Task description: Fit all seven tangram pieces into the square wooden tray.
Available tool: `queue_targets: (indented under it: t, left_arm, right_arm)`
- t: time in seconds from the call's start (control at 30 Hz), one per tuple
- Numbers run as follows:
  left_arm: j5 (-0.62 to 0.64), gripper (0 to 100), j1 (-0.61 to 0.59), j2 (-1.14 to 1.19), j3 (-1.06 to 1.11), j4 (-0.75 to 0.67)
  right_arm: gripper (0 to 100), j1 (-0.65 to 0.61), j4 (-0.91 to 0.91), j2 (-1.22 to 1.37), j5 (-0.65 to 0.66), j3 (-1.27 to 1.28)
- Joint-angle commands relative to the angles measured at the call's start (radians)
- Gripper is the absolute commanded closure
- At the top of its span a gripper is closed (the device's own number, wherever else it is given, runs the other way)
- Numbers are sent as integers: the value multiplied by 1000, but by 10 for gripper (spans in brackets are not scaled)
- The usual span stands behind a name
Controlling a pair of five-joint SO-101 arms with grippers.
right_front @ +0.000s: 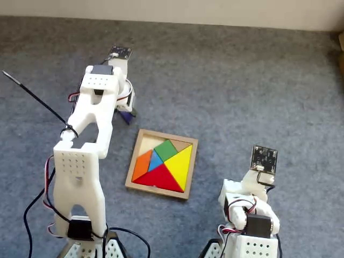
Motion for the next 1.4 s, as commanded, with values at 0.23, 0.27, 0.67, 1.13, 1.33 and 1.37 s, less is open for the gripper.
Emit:
queue_targets:
  t: [0.23, 0.27, 0.67, 1.13, 1.33, 1.37]
  left_arm:
    - [-72, 866, 13, -8, -39, -18]
    - [-89, 868, 13, -10, -39, -18]
    - [-130, 870, 81, -136, -54, 198]
    - [-132, 870, 205, -303, -54, 400]
    - [-144, 870, 223, -344, -19, 414]
    - [-167, 870, 232, -360, 2, 414]
  right_arm:
    - [982, 18, 2, -28, 8, 156]
    - [982, 18, 2, -28, 8, 156]
    - [982, 18, 2, -28, 8, 156]
    - [982, 18, 2, -28, 8, 156]
    - [982, 18, 2, -28, 8, 156]
    - [982, 19, 2, -28, 8, 156]
